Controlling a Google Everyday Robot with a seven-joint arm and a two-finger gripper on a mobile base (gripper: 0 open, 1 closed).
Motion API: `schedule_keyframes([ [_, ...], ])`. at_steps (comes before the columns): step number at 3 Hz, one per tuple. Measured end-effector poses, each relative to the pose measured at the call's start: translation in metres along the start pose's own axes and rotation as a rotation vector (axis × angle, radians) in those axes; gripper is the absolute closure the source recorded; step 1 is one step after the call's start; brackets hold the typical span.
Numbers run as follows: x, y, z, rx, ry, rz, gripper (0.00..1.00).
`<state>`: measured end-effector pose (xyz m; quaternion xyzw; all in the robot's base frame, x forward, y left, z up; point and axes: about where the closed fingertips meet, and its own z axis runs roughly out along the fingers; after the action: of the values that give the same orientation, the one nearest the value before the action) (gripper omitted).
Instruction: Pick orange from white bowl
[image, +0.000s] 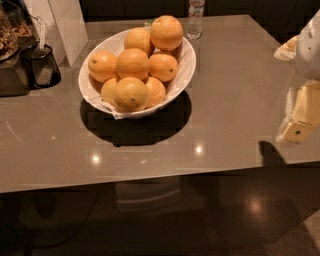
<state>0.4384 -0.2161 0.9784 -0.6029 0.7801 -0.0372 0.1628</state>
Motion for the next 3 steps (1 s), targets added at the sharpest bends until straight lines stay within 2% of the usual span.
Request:
schedule_keyframes([
  [2,-0.007,-0.007,0.0,0.008,-0.004,-0.017,0.0],
  [3,-0.025,-0.035,0.011,-0.021,-0.051,-0.027,0.0],
])
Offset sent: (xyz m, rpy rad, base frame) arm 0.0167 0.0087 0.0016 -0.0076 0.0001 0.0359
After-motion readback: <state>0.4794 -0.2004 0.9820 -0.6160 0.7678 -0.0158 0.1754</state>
